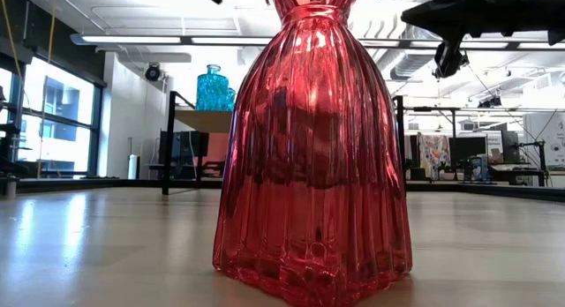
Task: Sort vases onto shelf
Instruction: Put the violet vase on the shelf aligned with the other violet vase
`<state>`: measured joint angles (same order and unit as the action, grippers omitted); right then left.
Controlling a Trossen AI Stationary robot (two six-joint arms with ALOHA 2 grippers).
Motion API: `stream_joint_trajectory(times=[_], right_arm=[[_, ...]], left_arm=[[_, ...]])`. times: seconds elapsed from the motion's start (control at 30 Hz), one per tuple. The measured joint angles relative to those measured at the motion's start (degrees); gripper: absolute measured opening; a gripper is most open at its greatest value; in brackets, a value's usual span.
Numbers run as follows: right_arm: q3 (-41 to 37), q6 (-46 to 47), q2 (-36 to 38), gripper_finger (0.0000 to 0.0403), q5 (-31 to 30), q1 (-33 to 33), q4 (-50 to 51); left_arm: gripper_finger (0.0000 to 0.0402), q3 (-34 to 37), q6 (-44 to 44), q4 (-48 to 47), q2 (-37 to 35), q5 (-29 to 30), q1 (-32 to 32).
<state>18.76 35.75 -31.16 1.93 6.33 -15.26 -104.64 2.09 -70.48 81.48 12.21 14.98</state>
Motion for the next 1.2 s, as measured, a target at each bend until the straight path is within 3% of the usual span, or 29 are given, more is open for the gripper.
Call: stream_joint_trajectory(times=[0.2,0.57,0.7,0.83,0.93,1.2], right_arm=[[1.91,-0.14,-0.06,0.0001,0.62,0.0,-0.66],[5.94,0.52,-9.83,0.0001,12.08,-0.02,-0.38],[8.59,7.77,-12.85,0.0001,18.2,-0.89,1.49],[12.94,15.7,-13.91,0.0001,22.66,-2.55,9.14],[16.96,18.16,-14.1,0.0001,22.12,-4.06,17.16],[28.59,16.92,-16.99,0.0001,22.03,-6.8,39.71]], left_arm=[[0.0136,0.01,-1.1,0.11,-3.99,1.15,0.0],[0.0136,0.02,-3.96,-0.23,-6.73,3.63,0.0],[0.0136,0.02,-4.0,-0.32,-6.95,3.65,0.0],[0.0136,0.02,-3.94,-0.37,-6.88,3.69,0.0],[0.0136,0.02,-3.91,-0.37,-6.81,4.36,0.0],[0.0136,0.02,-0.86,-0.42,-6.77,4.99,0.0]])
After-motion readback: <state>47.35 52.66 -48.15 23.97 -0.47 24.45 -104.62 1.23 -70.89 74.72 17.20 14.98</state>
